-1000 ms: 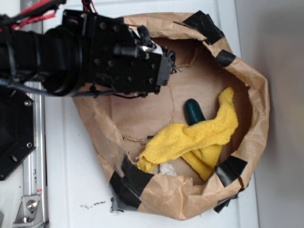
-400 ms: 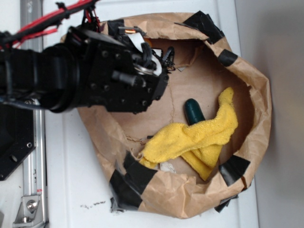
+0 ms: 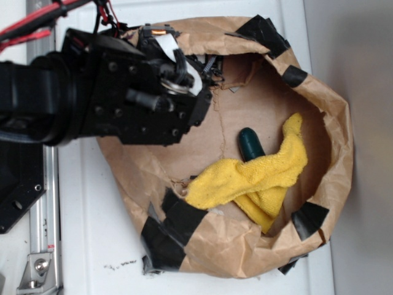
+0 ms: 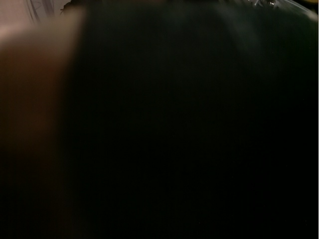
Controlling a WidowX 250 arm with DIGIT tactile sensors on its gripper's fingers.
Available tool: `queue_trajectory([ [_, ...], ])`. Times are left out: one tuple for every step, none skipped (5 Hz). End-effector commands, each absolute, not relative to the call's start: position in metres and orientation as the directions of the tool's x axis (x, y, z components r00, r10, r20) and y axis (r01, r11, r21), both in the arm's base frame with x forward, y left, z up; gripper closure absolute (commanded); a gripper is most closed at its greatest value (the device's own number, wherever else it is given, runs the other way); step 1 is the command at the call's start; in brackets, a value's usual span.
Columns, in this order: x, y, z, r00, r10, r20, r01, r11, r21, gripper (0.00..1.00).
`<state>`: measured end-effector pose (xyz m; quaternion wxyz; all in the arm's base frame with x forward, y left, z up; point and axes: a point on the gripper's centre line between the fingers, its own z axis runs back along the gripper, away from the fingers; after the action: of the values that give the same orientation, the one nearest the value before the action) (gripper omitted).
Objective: Grab the yellow duck.
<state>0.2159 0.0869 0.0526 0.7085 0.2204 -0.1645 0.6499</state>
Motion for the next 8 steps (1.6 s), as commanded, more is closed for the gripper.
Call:
queue_trajectory([
  [0.210,0.116,0.041,-0.010,0.852,0.524,-0.991,-0.078,0.107,0.00],
  [0.221,0.119,0.026,0.015,0.866,0.499,-0.993,-0.047,0.112,0.00],
  [0.244,0.103,0.018,0.110,0.887,0.449,-0.991,0.063,0.118,0.00],
  [0.249,0.089,0.027,0.132,0.874,0.468,-0.991,0.099,0.094,0.00],
  [0.245,0.074,0.031,0.162,0.854,0.494,-0.987,0.141,0.080,0.00],
  [0.242,0.072,0.030,0.167,0.848,0.504,-0.986,0.146,0.081,0.00],
  [0.242,0.074,0.029,0.162,0.844,0.512,-0.987,0.141,0.081,0.00],
  [0.242,0.084,0.032,0.143,0.833,0.534,-0.990,0.115,0.085,0.00],
])
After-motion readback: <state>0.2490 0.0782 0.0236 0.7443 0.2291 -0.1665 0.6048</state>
